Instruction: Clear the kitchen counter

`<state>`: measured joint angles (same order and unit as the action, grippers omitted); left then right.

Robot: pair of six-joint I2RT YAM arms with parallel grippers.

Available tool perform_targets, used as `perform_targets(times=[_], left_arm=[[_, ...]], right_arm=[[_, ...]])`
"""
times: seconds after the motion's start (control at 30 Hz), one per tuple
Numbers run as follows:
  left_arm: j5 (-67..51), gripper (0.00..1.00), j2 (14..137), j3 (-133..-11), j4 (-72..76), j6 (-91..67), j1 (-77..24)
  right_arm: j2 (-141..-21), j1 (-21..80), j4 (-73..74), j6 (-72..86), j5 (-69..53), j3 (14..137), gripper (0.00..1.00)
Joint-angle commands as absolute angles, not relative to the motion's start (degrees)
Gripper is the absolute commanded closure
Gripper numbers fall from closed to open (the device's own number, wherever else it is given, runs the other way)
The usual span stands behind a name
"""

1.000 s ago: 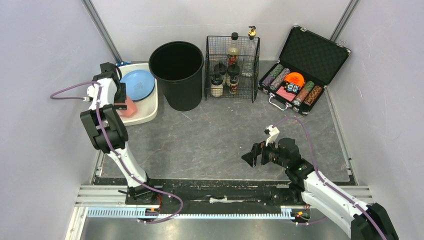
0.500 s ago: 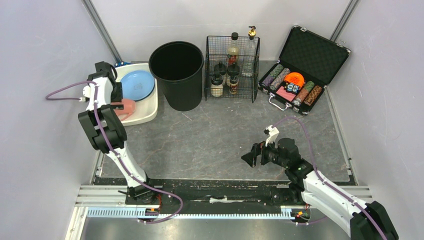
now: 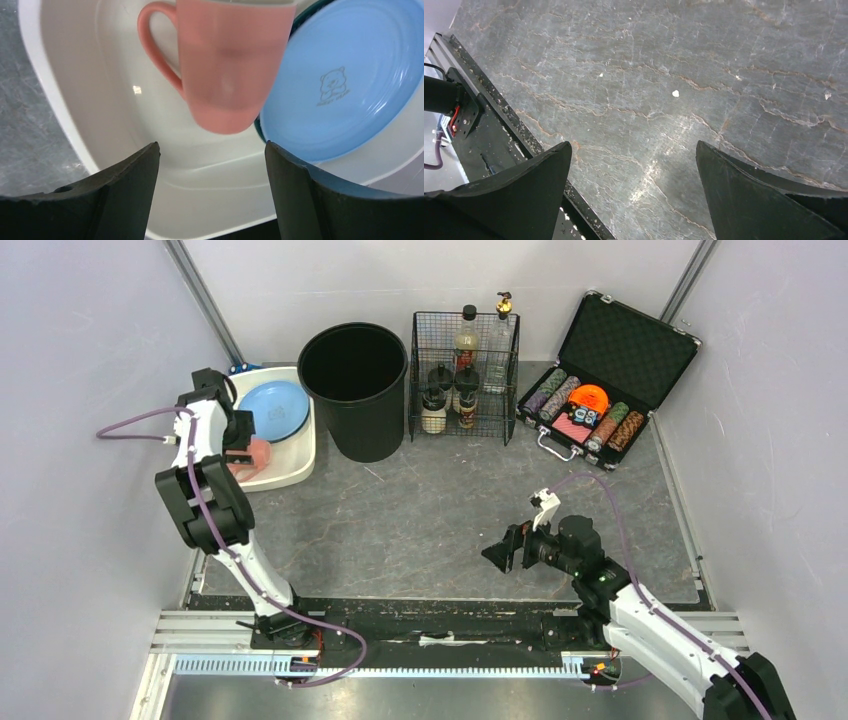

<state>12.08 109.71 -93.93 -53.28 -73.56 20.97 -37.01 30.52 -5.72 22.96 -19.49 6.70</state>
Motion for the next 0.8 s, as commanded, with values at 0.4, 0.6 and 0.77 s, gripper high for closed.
perform_targets(times=[0.4, 0.6, 0.77], left_arm=[[3.8, 0.18, 86.6, -70.0, -41.0, -57.2, 14.5], [1.1, 0.18, 75.8, -62.9, -35.4, -50.7, 12.9], [-5.5, 0.18, 65.3, -57.7, -30.8, -45.7, 11.1]], right_arm=[[-32.0, 30.5, 2.8, 22.6, -16.1, 14.5, 0.03], [-29.2, 30.5, 6.9, 22.2, -14.3, 16.1, 0.02], [-28.7, 30.5, 7.7, 21.8, -12.7, 17.1, 0.02]])
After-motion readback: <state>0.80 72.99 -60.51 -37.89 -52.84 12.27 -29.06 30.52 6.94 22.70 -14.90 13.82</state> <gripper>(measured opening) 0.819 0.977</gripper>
